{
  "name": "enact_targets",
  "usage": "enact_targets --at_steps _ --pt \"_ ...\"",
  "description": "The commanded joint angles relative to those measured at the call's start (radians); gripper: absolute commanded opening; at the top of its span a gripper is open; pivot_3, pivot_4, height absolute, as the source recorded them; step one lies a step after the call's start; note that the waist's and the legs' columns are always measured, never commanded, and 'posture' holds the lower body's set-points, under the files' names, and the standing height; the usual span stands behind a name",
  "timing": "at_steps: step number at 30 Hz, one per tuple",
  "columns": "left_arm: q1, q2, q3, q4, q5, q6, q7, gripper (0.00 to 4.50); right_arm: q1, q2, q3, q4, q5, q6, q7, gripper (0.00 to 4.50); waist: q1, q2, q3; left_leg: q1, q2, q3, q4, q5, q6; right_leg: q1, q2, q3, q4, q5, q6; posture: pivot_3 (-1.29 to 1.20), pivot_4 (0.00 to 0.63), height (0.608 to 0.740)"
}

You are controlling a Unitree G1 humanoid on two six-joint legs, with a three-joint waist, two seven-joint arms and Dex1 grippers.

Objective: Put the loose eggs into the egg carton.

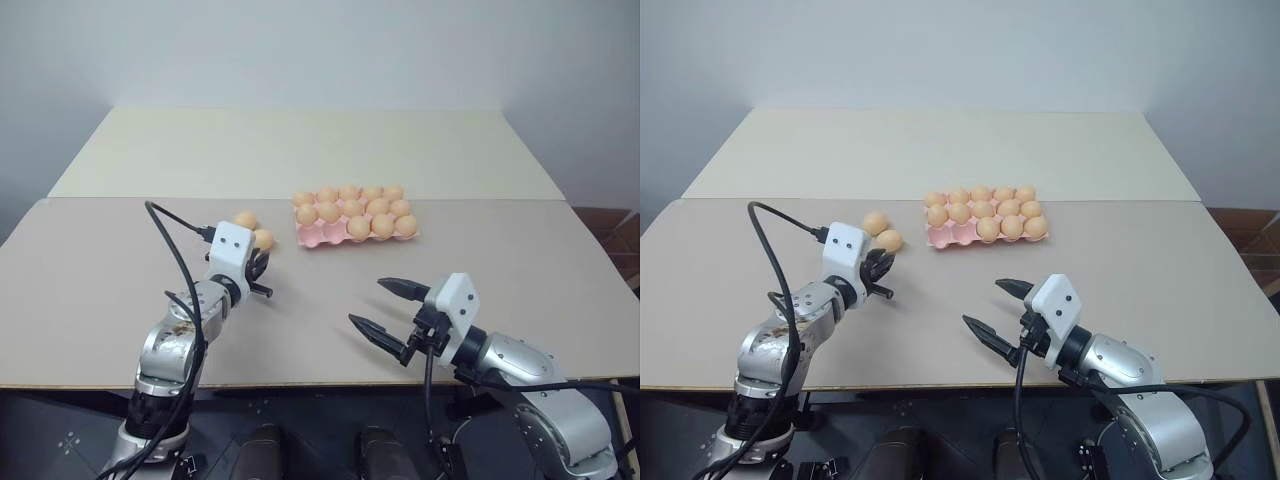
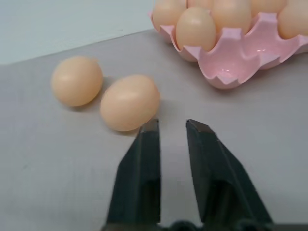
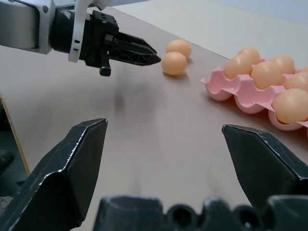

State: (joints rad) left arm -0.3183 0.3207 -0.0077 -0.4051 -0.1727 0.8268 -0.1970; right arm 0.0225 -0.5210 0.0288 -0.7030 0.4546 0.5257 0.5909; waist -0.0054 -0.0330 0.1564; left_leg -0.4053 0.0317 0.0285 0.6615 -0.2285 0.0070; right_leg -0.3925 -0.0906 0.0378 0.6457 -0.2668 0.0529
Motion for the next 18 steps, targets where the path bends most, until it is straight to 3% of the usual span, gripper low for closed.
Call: enact_targets --at_steps 1,7,18 --pt "-0.002 -0.001 0.011 -0.084 0.01 -0.014 0.013 2.48 -0.01 -0.009 -0.017 -0.019 0.02 -0.009 0.009 4.5 0.0 0.0 0.0 0.0 0.0 0.0 0.0 0.0 0.0 0.0 0.0 0.0 0.0 0.0 0.0 0.0 0.15 0.74" --pt "-0.013 0.019 0.044 -0.062 0.005 -0.011 -0.005 4.42 -0.014 -0.007 -0.013 -0.011 0.018 -0.009 0.01 4.5 -0.002 0.0 0.0 0.0 0.0 0.0 0.0 0.0 0.0 0.0 0.001 0.0 0.0 0.0 0.0 0.0 0.15 0.74" --pt "-0.062 -0.063 0.051 0.003 0.029 0.03 0.068 4.46 -0.015 -0.007 -0.007 -0.016 0.015 -0.002 0.008 4.5 -0.003 0.0 0.0 0.0 0.0 0.0 0.0 0.0 0.0 0.0 0.0 0.0 0.0 0.0 0.0 0.0 0.15 0.74"
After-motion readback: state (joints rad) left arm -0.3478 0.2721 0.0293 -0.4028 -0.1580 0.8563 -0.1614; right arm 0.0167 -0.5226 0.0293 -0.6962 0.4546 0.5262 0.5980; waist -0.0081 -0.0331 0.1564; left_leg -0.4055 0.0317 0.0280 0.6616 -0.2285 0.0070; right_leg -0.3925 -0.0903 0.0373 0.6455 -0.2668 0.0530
